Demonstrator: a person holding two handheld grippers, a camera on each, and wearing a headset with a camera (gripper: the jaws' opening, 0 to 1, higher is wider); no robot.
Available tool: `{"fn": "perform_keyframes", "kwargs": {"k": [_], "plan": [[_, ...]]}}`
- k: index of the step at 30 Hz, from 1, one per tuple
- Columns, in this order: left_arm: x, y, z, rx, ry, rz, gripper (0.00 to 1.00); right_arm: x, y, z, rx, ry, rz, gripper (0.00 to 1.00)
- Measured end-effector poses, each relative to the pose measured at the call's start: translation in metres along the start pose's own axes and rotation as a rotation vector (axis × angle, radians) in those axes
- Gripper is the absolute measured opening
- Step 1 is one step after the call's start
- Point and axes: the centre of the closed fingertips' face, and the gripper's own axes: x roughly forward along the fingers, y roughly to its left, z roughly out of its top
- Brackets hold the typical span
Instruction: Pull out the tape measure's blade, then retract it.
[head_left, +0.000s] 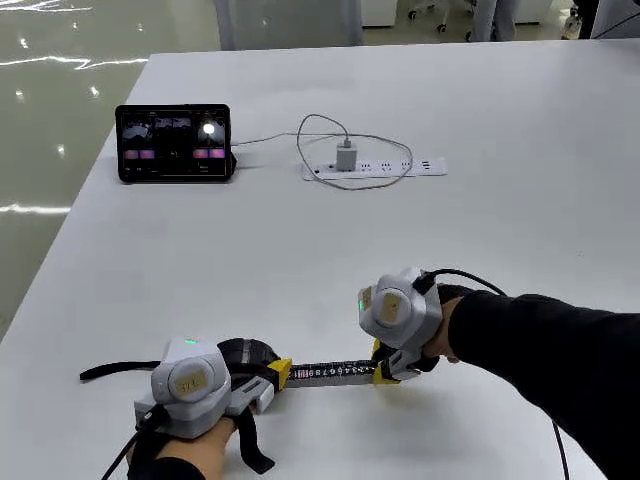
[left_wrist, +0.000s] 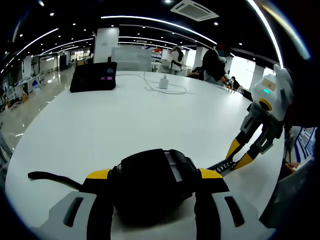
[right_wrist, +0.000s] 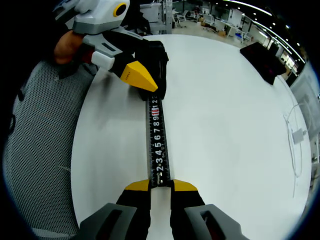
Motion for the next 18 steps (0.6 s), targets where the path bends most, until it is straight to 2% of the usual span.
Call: {"fn": "perform_keyframes", "kwargs": {"k": [8, 10, 18], "plan": [[0.0005, -0.0001, -0.0001, -0.001, -0.001, -0.004, 0.61, 0.0017, -0.0002, 0.0042, -0.016, -0.002, 0.01, 0.1], [0.0004, -0.0004, -0.0001, -0.002, 0.0, -0.004, 0.61, 0.0025, 0.0002, 0.0053, -0.042, -0.009, 0.01, 0.1], [0.0002, -0.0001, -0.0003, -0.005, -0.001, -0.006, 0.61, 0.0044, -0.0003, 0.0101, -0.039, 0.0, 0.005, 0.1]]}}
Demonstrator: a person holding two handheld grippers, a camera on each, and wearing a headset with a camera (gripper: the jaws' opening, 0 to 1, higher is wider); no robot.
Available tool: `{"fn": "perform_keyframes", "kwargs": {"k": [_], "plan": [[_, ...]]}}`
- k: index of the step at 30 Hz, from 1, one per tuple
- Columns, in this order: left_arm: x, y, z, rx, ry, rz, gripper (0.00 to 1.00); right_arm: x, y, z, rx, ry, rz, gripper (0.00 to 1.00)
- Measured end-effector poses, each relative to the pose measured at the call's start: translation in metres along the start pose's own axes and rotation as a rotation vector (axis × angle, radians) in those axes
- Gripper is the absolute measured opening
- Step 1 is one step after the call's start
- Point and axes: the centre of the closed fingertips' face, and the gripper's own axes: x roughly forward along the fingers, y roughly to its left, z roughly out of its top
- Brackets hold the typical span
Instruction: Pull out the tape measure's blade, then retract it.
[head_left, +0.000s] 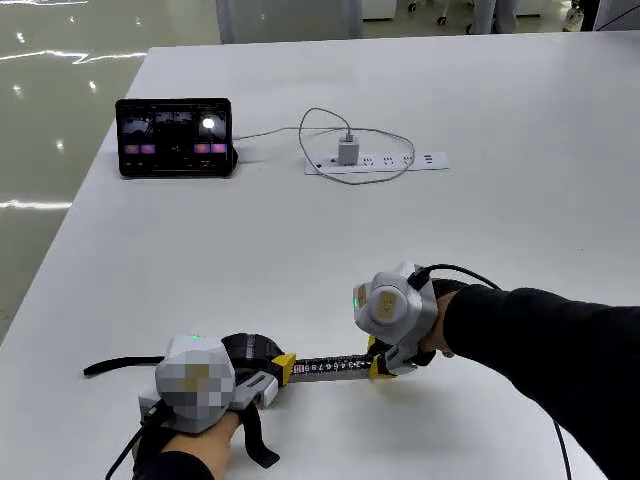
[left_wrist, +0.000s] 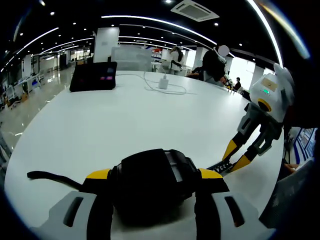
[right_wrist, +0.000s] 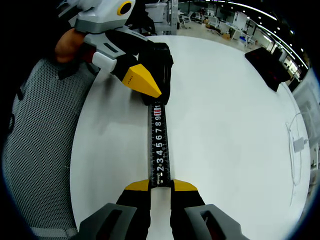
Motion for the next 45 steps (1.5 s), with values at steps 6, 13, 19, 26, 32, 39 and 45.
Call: {"fn": "perform_keyframes", "kwargs": {"k": [6, 13, 19, 26, 32, 39, 45], "plan": [[0.0, 0.0, 0.0, -0.001, 0.002, -0.001, 0.61, 0.002, -0.001, 0.005, 0.021, 0.002, -0.001, 0.1], [0.0, 0.0, 0.0, -0.004, 0.001, -0.002, 0.61, 0.004, -0.001, 0.009, 0.026, -0.004, -0.001, 0.1], [0.0, 0.0, 0.0, -0.008, 0.001, -0.006, 0.61, 0.007, 0.0, 0.015, 0.019, -0.008, -0.009, 0.1], [0.0, 0.0, 0.0, -0.012, -0.002, -0.008, 0.61, 0.008, 0.0, 0.018, 0.027, -0.015, -0.01, 0.1], [0.0, 0.001, 0.0, -0.019, -0.001, -0.011, 0.61, 0.009, 0.0, 0.02, 0.03, -0.018, -0.007, 0.1], [-0.001, 0.001, 0.001, -0.029, -0.004, -0.017, 0.61, 0.01, 0.0, 0.023, 0.035, -0.025, -0.007, 0.1], [-0.001, 0.002, 0.001, -0.05, -0.008, -0.022, 0.61, 0.012, 0.0, 0.027, 0.035, -0.031, -0.001, 0.11]]}}
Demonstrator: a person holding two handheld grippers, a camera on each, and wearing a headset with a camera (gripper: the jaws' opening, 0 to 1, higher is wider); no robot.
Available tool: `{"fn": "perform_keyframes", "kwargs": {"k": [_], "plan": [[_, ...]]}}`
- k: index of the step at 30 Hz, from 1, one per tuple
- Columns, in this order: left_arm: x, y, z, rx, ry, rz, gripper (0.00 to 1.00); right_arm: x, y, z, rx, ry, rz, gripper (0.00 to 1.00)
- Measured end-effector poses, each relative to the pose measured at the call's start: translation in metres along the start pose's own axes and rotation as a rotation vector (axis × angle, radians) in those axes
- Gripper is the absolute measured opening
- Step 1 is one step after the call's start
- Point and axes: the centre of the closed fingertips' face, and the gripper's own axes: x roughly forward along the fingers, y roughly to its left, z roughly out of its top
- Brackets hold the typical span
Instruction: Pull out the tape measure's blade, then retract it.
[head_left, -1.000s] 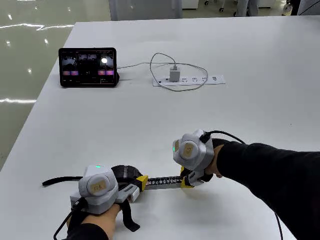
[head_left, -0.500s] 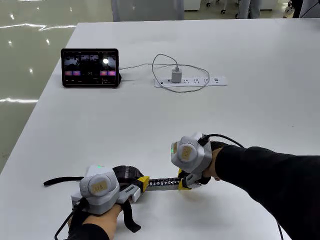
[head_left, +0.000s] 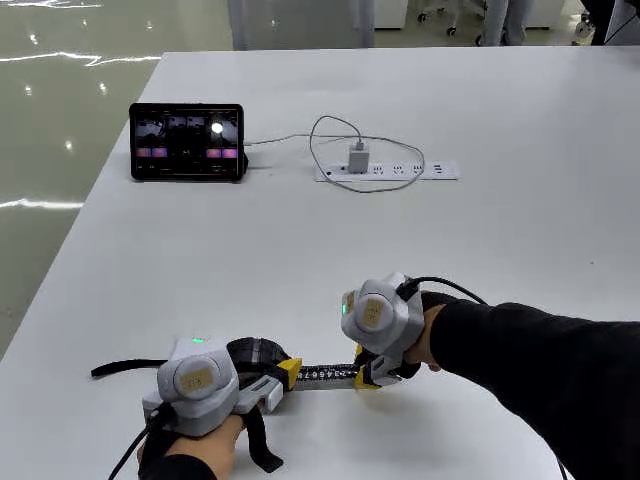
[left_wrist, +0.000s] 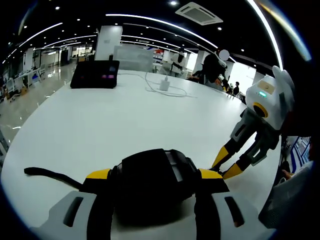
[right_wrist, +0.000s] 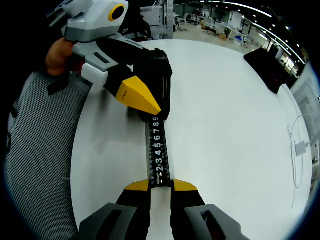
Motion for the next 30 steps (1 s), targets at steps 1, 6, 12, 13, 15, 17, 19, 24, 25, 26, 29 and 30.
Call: {"fn": "perform_keyframes", "kwargs": {"k": [1, 6, 12, 13, 15, 17, 19, 24, 25, 26, 29, 30], "plan": [[0.0, 0.0, 0.0, 0.0, 0.0, 0.0, 0.61, 0.0, 0.0, 0.0, 0.0, -0.001, 0.0, 0.11], [0.0, 0.0, 0.0, 0.002, 0.001, -0.004, 0.61, 0.001, 0.0, 0.003, 0.002, -0.003, 0.003, 0.11], [0.0, 0.0, 0.0, 0.009, 0.005, -0.012, 0.6, 0.002, 0.0, 0.006, 0.001, -0.005, 0.008, 0.11], [0.0, 0.0, 0.0, 0.009, 0.005, -0.014, 0.6, 0.002, 0.0, 0.006, 0.003, -0.007, 0.008, 0.11], [-0.001, 0.0, -0.001, 0.01, 0.007, -0.017, 0.6, 0.003, 0.0, 0.007, 0.006, -0.011, 0.009, 0.11], [-0.001, 0.0, -0.001, 0.011, 0.008, -0.02, 0.6, 0.003, 0.001, 0.009, 0.008, -0.014, 0.01, 0.11], [-0.001, 0.0, -0.001, 0.011, 0.008, -0.021, 0.6, 0.003, 0.001, 0.009, 0.008, -0.015, 0.01, 0.11], [-0.001, -0.001, -0.001, 0.004, 0.007, -0.024, 0.6, 0.004, 0.001, 0.011, 0.01, -0.02, 0.008, 0.11], [-0.001, -0.001, -0.001, 0.004, 0.007, -0.024, 0.6, 0.004, 0.001, 0.011, 0.009, -0.02, 0.007, 0.11], [-0.001, -0.001, -0.001, 0.003, 0.007, -0.025, 0.6, 0.004, 0.001, 0.012, 0.011, -0.021, 0.008, 0.11], [-0.001, -0.001, -0.001, 0.003, 0.008, -0.026, 0.6, 0.005, 0.002, 0.013, 0.019, -0.024, 0.011, 0.11], [-0.001, -0.001, -0.001, 0.002, 0.007, -0.026, 0.6, 0.005, 0.002, 0.013, 0.022, -0.024, 0.011, 0.11]]}}
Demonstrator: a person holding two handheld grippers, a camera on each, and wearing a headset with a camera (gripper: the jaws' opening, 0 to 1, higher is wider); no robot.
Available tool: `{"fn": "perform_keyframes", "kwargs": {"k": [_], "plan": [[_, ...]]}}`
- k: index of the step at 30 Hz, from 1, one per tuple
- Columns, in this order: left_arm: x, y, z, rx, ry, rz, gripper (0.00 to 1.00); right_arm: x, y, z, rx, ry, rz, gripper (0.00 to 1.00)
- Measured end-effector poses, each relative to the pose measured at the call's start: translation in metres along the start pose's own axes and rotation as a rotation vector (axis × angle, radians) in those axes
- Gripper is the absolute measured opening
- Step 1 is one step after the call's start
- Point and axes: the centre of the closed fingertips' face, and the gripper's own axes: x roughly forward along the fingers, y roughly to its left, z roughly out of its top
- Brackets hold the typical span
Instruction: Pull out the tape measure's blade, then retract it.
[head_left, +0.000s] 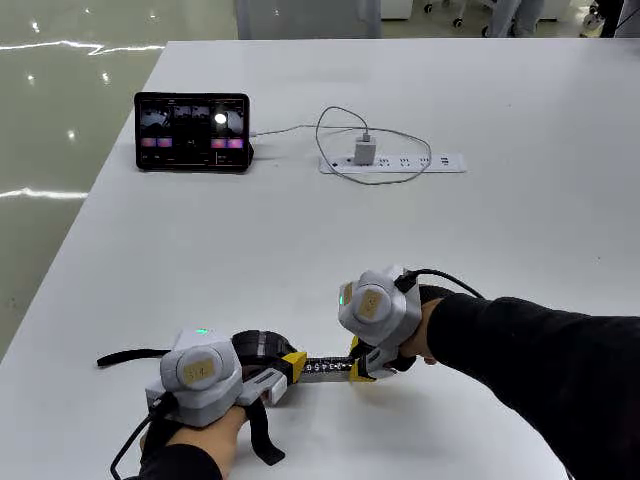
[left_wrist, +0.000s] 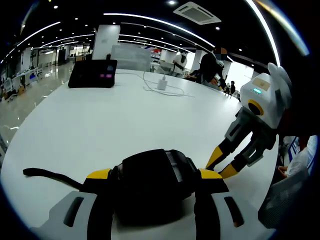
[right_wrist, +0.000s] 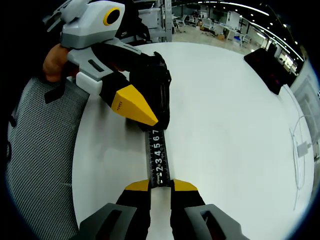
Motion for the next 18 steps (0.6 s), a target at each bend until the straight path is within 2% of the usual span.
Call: {"fn": "perform_keyframes", "kwargs": {"k": [18], "plan": [[0.0, 0.001, 0.0, -0.006, -0.004, -0.003, 0.6, 0.005, 0.001, 0.011, -0.002, -0.027, 0.0, 0.1]]}}
